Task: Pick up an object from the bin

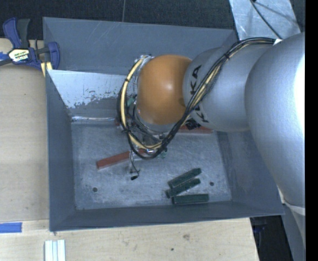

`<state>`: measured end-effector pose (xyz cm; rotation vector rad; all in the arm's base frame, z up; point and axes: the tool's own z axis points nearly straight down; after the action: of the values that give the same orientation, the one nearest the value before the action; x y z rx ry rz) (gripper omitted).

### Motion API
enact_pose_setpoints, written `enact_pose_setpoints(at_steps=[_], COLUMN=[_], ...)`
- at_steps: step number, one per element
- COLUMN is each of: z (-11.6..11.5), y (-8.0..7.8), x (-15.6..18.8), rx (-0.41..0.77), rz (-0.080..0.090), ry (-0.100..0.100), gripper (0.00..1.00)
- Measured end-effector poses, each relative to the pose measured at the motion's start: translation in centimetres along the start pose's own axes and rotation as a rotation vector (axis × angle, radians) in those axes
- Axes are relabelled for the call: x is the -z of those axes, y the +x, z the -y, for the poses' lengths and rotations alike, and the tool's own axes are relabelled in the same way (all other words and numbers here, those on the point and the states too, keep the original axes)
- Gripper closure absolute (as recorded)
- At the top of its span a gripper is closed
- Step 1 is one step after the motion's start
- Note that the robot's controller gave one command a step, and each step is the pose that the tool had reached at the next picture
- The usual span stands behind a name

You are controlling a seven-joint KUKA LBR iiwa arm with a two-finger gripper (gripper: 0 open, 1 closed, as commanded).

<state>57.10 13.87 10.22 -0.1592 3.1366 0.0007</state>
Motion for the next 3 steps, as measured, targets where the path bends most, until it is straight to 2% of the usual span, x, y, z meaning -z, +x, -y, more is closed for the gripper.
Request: enact_pose_setpoints(at_steps=[1,2,3], z=[0.8,1.2,1.2], y=[-0.3,-0.3,-0.3], x=[-0.2,-3.3,-3.3], rx=[-0.053,-0.134,-0.135], rz=[0.002,-0.005,-0.004], ry=[0.0,0.001,0.0], gripper=[0.0,0.0,0.0])
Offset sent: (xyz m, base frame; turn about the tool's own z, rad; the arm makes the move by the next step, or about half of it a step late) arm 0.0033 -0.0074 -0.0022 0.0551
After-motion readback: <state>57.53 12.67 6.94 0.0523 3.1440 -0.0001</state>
